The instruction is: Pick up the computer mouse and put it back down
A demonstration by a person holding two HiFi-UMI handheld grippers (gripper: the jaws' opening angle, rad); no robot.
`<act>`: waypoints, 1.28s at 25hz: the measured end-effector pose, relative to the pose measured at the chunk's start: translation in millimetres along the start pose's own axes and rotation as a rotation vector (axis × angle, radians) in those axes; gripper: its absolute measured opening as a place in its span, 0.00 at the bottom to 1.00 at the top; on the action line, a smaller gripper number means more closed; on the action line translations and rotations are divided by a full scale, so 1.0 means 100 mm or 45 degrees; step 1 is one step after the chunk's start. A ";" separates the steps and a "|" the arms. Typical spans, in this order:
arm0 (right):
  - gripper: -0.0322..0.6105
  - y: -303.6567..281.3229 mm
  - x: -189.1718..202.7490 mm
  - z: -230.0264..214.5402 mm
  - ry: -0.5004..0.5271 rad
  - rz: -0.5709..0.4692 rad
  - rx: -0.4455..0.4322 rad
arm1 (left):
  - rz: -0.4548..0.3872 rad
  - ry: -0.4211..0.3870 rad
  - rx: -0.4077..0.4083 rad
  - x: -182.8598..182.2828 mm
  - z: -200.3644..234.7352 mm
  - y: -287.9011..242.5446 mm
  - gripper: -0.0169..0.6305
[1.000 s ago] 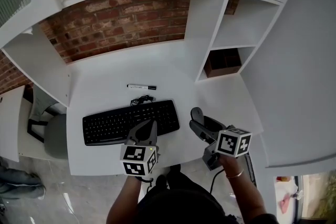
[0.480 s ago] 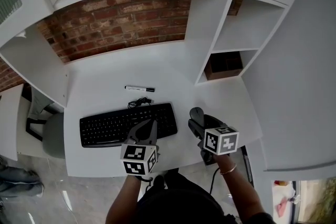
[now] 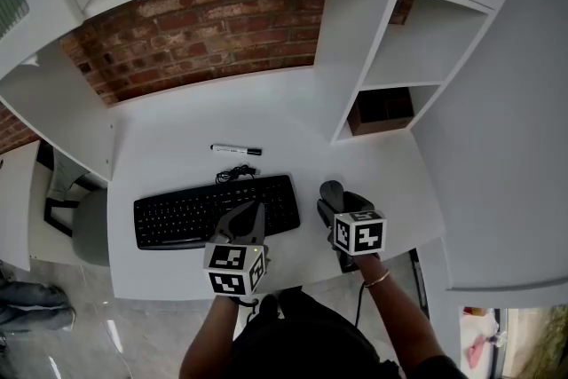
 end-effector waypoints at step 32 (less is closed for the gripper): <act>0.50 -0.40 0.24 -0.15 0.128 0.151 0.105 | 0.032 0.035 -0.050 0.07 0.13 -0.12 0.04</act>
Point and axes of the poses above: the fingertips, and each gripper's own axes: y backward along the fingers, z to its left, x out of its underside, the point moved 4 cm from there along y, backward along the fingers, and after that the axes turned 8 degrees about -z, right-handed, at the moved point
